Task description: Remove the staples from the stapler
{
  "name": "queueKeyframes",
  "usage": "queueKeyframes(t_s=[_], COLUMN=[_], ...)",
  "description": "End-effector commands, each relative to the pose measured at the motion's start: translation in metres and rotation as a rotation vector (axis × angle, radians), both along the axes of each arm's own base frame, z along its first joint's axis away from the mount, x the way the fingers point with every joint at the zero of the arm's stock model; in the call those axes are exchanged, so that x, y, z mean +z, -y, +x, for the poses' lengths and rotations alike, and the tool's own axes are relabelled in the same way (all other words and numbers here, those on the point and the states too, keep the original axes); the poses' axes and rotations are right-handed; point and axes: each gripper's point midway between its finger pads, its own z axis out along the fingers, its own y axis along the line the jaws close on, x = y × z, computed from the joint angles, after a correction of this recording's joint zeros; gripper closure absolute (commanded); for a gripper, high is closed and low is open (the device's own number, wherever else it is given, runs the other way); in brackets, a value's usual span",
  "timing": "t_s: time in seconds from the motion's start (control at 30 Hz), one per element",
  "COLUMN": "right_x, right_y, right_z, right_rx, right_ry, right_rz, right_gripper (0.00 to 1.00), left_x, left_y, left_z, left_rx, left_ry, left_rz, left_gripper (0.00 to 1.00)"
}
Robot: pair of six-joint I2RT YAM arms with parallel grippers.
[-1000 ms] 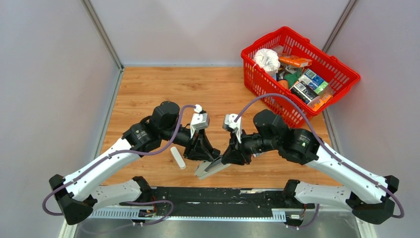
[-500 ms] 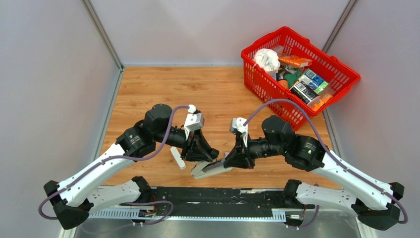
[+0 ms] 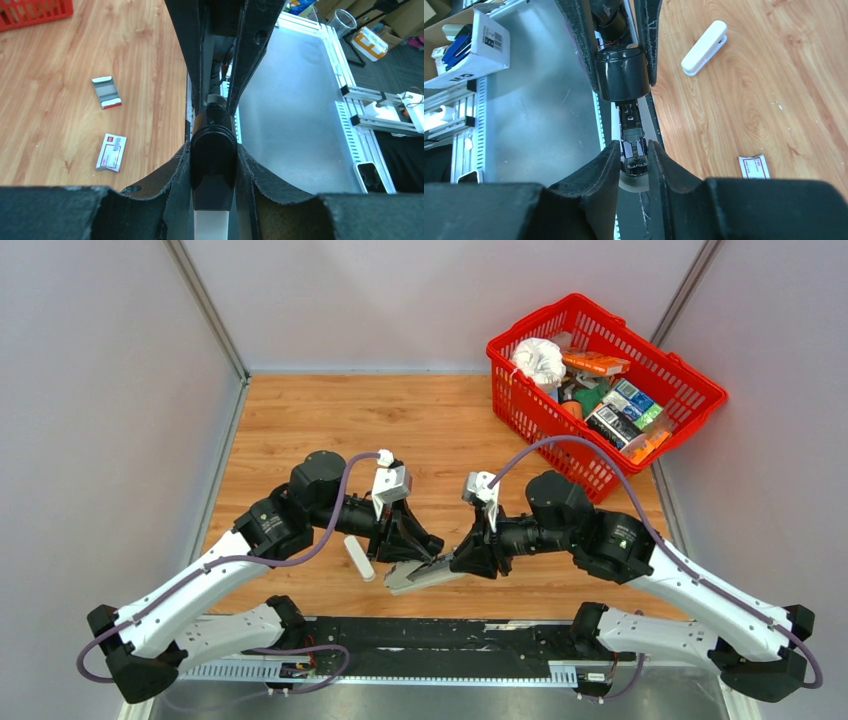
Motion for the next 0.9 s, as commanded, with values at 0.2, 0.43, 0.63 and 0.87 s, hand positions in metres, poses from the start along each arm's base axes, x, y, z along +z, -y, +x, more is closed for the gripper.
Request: queueKeyframes(t_s=[0.2,0.43,0.63,0.87], right_x=[0.041,0.065,0.062,0.048], right_y=[0.019,0.016,0.006,-0.002], right_z=[0.026,0.049,0.074,0.101], right_rx=[-0.190,-0.316,-0.452,-0.615], right_ry=[0.098,0.113,0.081,0.025], right_rz=[0.002,0.037,0.037,0.040], right_gripper=[0.55,0.76,1.00,1.00], left_x=[0.022,0.011,0.017,0.024], left_y=[0.006,0.010,0.010,0.007], left_z=[0.011,0.039,0.053,0.067], left_rx=[0.012,0.158,0.247,0.346], left_ry=[0.128,0.119,0.140,0.162], left_rz=[-0.070,0.001,-0.008,-0.054], left_gripper=[1.00,1.00,1.00,1.00])
